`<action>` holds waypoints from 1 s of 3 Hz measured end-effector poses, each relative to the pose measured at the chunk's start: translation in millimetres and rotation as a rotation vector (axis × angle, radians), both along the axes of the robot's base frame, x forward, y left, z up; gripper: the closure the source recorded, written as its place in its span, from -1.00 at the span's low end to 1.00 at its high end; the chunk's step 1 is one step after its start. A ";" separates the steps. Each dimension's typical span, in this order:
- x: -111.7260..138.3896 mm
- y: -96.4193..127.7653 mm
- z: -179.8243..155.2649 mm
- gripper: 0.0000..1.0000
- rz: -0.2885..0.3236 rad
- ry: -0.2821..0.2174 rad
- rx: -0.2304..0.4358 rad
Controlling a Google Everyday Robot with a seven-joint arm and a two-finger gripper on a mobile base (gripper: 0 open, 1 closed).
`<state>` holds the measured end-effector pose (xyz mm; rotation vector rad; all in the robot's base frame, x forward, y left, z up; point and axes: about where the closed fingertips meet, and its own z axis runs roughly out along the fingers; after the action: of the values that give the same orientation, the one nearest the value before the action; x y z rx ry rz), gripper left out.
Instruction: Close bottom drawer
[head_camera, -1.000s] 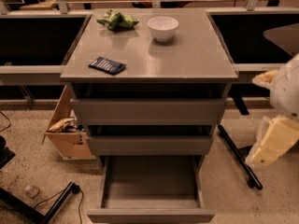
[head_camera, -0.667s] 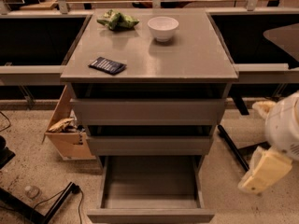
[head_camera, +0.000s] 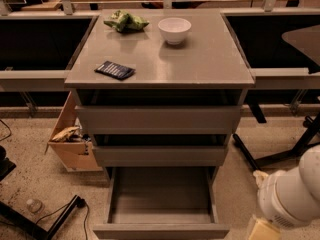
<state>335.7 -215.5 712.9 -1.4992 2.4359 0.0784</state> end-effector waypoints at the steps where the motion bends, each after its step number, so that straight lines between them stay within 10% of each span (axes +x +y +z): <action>1: -20.7 -0.9 -64.2 -1.00 -0.024 0.106 0.036; 3: -14.0 7.0 -85.6 -1.00 0.002 0.145 0.060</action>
Offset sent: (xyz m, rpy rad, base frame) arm -0.0177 -0.0012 -0.0557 0.0283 0.0895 -0.0222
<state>321.7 -208.5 627.3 -1.5186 2.5200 0.2667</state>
